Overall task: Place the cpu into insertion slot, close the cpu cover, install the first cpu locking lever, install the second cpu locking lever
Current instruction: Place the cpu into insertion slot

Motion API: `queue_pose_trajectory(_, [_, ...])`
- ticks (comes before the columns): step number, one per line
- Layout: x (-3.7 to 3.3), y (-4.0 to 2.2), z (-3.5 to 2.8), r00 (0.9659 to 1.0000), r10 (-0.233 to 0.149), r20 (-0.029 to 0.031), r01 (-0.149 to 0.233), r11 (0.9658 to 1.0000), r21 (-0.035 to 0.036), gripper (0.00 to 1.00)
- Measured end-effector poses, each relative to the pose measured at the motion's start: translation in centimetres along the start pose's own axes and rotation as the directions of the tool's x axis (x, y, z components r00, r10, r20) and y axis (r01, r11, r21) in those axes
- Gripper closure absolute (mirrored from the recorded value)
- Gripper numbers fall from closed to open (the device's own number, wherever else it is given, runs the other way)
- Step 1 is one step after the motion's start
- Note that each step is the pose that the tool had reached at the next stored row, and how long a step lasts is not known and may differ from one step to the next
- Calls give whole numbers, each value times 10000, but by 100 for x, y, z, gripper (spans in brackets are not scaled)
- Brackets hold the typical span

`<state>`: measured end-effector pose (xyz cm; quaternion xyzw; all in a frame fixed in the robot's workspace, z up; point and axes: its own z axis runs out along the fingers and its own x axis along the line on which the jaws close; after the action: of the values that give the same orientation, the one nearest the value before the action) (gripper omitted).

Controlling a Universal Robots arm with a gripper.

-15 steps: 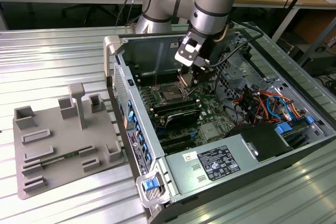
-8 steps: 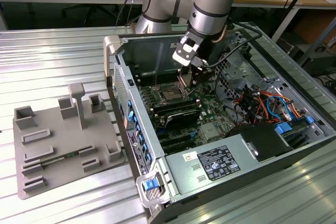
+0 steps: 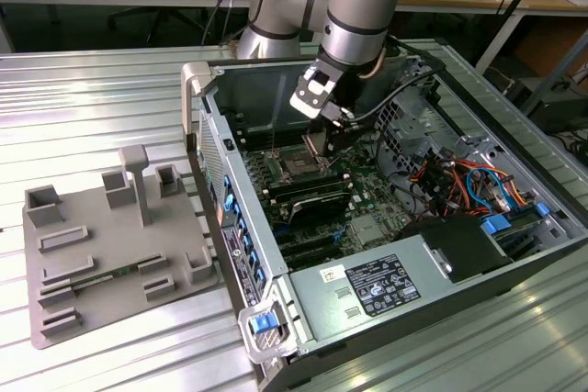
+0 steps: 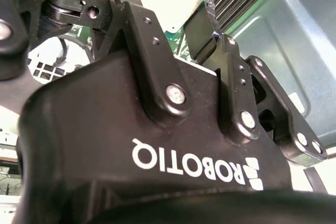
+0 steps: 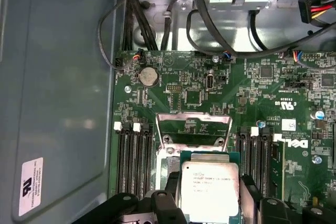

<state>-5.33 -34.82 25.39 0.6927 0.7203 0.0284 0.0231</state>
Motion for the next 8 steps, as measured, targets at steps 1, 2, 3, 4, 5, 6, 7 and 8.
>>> queue_pose_trajectory(1, [6, -5, 15, 10000, 2, 0, -2, 10000, 0, 45])
queue_pose_trajectory(2, [9, -11, 23, 10000, 5, 0, -5, 10000, 0, 45])
queue_pose_trajectory(3, [12, -20, 34, 10000, 9, 0, -9, 10000, -1, 45])
queue_pose_trajectory(4, [12, -27, 41, 10000, 12, 0, -12, 10000, 0, 45])
queue_pose_trajectory(5, [12, -31, 47, 10000, 14, 0, -14, 10000, -1, 45])
queue_pose_trajectory(6, [13, -35, 57, 10000, 15, 1, -15, 10000, -1, 45])
queue_pose_trajectory(7, [13, -39, 65, 10000, 15, 1, -15, 10000, 0, 45])
queue_pose_trajectory(8, [13, -44, 72, 10000, 15, 1, -15, 10000, 0, 45])
